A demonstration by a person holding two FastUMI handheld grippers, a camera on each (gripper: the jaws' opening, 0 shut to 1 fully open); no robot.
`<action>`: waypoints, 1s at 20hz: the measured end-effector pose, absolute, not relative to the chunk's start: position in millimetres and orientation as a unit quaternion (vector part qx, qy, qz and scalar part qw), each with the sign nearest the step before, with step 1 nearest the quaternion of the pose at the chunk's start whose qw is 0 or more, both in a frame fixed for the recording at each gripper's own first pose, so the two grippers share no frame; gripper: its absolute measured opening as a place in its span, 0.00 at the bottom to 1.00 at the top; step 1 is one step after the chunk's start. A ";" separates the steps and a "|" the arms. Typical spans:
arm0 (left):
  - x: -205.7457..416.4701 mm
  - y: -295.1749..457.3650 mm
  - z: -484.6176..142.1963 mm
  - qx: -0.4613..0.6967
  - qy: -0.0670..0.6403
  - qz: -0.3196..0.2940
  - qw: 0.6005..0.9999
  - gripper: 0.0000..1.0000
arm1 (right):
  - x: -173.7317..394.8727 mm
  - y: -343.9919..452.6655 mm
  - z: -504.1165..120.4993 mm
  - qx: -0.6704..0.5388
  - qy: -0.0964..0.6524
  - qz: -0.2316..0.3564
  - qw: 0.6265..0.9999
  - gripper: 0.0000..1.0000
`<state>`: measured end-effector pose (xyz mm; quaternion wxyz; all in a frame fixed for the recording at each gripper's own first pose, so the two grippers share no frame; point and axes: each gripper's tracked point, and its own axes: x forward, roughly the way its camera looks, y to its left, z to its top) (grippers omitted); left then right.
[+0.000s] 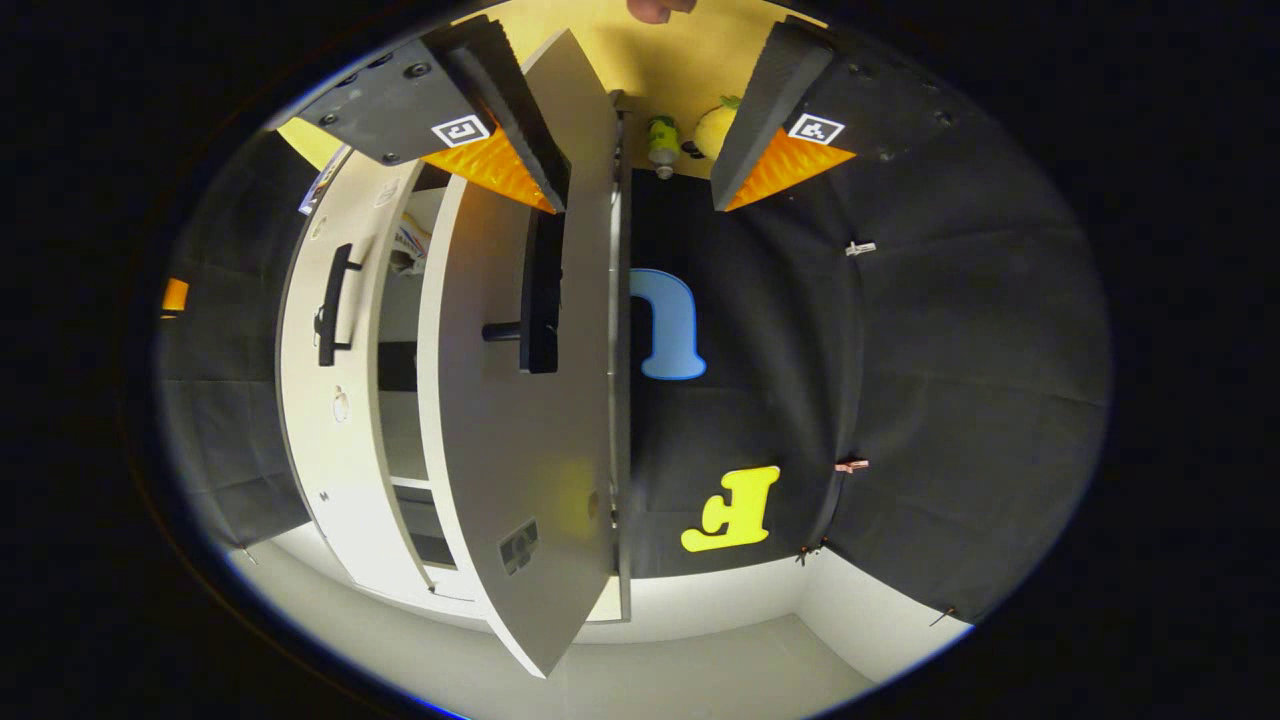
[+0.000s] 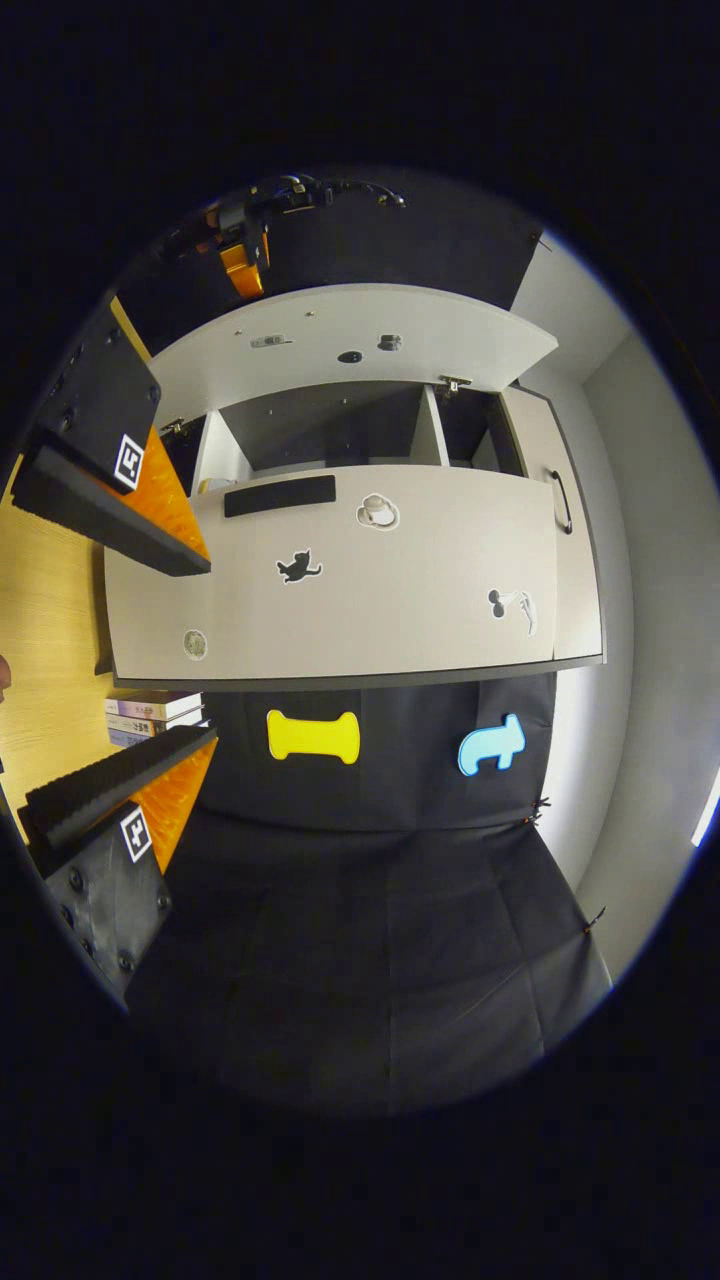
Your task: Grab one shoe with the right hand and put it into the shoe cabinet, grab the other shoe with the left hand and put it into the shoe cabinet; then close the right door with the right hand and the left door with the left hand.
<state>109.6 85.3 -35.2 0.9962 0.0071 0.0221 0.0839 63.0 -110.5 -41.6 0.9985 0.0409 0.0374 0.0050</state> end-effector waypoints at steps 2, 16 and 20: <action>115.2 70.0 -34.3 0.009 0.021 0.073 0.997 0.92 | 64.5 -110.0 -40.6 0.040 0.037 0.011 0.998 0.98; 117.8 3.0 -37.3 0.005 0.030 0.021 0.999 0.93 | 69.5 -100.0 -31.9 0.032 0.022 0.034 0.999 0.98; 110.3 -3.6 -34.9 0.009 0.032 0.014 0.999 0.93 | 66.6 -97.2 -31.9 0.032 0.021 0.036 0.999 0.98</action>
